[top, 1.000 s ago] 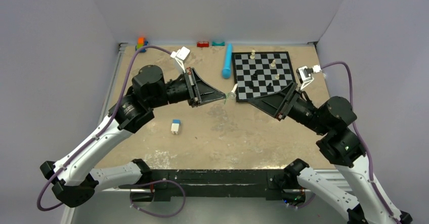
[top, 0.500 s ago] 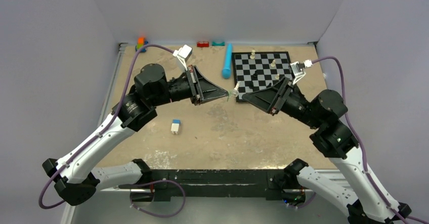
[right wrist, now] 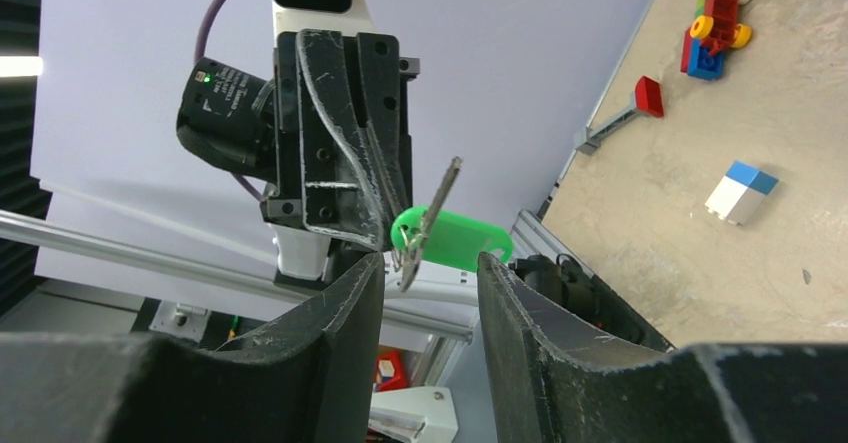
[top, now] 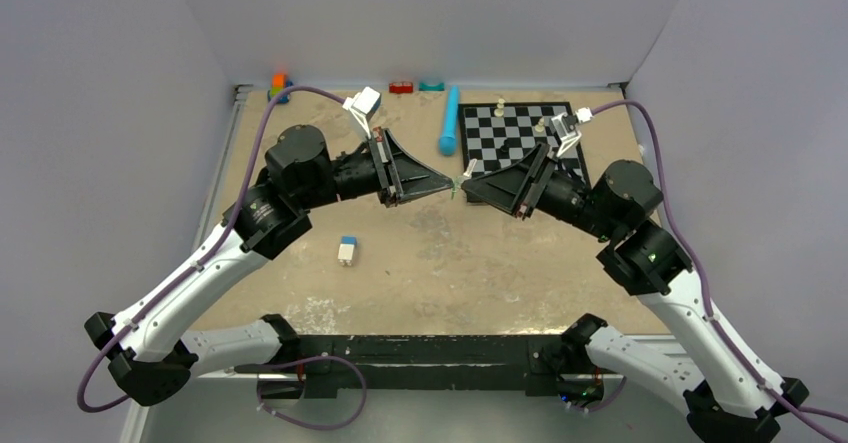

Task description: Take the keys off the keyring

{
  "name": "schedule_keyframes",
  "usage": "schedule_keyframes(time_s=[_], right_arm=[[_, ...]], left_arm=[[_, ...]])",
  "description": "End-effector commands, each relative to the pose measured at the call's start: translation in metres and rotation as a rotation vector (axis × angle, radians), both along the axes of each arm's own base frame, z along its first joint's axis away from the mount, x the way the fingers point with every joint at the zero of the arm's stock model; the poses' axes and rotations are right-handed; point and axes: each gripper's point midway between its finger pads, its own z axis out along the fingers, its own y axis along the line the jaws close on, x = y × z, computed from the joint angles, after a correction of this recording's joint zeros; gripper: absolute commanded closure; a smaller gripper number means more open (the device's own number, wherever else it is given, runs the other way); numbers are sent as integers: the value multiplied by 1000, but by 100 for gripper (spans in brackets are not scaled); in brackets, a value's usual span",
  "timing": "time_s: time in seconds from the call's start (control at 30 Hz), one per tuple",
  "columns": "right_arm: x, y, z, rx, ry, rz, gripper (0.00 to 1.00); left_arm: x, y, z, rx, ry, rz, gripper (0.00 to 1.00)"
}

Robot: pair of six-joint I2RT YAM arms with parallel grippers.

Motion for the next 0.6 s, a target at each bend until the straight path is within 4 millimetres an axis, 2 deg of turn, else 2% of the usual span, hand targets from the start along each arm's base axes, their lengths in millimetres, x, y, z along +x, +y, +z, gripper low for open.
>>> schedule_keyframes(time_s=[0.0,0.57], right_arm=[[-5,-2,38,61,-101,-2,57],[-5,10,42,55,-103,20,78]], left_arm=[[-2,3,21,-46,-53,-3,100],[-1,3,22,-49,-56,0,100]])
